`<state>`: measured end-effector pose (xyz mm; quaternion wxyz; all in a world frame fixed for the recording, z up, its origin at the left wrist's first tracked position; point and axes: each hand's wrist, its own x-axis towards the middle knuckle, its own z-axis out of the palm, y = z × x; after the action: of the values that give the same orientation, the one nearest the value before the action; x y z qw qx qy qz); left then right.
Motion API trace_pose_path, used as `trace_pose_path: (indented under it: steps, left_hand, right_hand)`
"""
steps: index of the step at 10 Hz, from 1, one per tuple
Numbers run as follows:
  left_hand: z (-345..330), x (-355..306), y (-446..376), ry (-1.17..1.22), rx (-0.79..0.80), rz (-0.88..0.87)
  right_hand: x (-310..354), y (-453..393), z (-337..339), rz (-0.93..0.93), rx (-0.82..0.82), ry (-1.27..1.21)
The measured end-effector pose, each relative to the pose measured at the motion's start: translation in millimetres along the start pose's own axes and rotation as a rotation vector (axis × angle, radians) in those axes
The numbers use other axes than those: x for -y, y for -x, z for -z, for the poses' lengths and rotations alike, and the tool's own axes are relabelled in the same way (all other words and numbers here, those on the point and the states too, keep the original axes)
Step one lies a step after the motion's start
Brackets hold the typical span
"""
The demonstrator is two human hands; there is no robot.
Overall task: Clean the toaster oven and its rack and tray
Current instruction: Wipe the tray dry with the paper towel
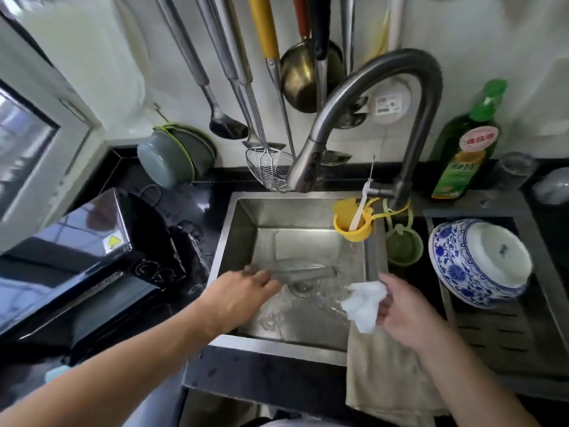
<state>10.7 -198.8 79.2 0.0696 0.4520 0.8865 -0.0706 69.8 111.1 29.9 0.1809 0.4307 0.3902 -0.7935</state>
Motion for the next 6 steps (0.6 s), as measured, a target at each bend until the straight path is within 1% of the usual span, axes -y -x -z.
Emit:
trace_pose_path:
  steps: [1, 2, 3, 4, 5, 6]
  left_hand:
    - [13.4, -9.5, 12.3, -0.079, -0.077, -0.083]
    - [19.3, -14.3, 24.4, -0.117, -0.149, -0.143]
    - [7.1, -15.8, 39.8, -0.119, -0.256, 0.011]
    - [-4.9, -46.0, 38.6, 0.502, -0.489, 0.895]
    - [-6.5, -74.1, 9.4, 1.750, -0.738, 1.487]
    - [-17.6, -79.6, -3.3, 2.268, -0.906, 1.498]
  right_hand:
    - [-7.9, 4.0, -17.5, -0.174, 0.058, -0.008]
    - [-17.7, 11.0, -25.8, -0.245, 0.152, 0.037]
    - [-26.3, 12.4, -23.6, -0.307, 0.251, 0.045]
    - [-40.2, 17.1, -29.9, -0.344, 0.306, 0.053]
    - [-66.7, 13.6, -38.7, -0.334, 0.287, 0.036]
    - [-80.5, 18.1, -41.0, -0.343, 0.330, 0.007]
